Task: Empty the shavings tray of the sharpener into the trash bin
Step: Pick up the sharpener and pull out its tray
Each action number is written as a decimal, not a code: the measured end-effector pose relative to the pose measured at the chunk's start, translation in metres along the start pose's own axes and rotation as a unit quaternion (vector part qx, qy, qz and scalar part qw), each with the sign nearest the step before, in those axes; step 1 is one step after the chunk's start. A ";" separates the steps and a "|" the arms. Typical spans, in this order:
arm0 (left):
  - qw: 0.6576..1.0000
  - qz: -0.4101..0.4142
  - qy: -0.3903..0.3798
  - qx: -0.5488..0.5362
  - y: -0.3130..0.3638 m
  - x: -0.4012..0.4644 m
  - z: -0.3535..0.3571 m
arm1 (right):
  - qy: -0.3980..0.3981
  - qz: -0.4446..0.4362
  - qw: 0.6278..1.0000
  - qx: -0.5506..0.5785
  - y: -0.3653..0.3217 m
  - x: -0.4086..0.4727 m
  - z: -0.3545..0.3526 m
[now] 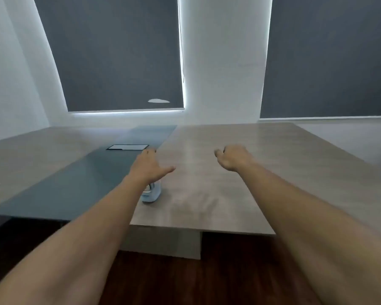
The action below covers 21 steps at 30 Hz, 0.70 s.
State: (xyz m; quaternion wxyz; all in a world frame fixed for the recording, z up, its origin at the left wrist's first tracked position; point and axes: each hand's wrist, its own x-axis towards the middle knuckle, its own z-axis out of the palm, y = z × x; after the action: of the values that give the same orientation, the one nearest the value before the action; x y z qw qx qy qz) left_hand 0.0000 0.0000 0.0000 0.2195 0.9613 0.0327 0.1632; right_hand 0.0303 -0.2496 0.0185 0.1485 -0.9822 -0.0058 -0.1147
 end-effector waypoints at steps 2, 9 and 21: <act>0.998 -0.052 0.013 -0.023 -0.014 -0.012 0.006 | 0.008 -0.016 1.000 -0.004 -0.008 -0.011 0.011; 0.976 -0.155 0.076 -0.135 -0.045 -0.019 0.045 | 0.000 -0.079 0.997 -0.019 -0.029 -0.031 0.063; 0.884 -0.246 0.027 -0.396 -0.043 0.004 0.052 | -0.080 0.084 0.924 0.365 -0.041 -0.028 0.079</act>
State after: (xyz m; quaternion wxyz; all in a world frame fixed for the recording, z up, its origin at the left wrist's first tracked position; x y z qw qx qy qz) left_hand 0.0208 0.0174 -0.0616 0.6138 0.7508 0.2069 0.1293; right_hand 0.0184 -0.1864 -0.0496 0.5045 -0.8630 0.0232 -0.0133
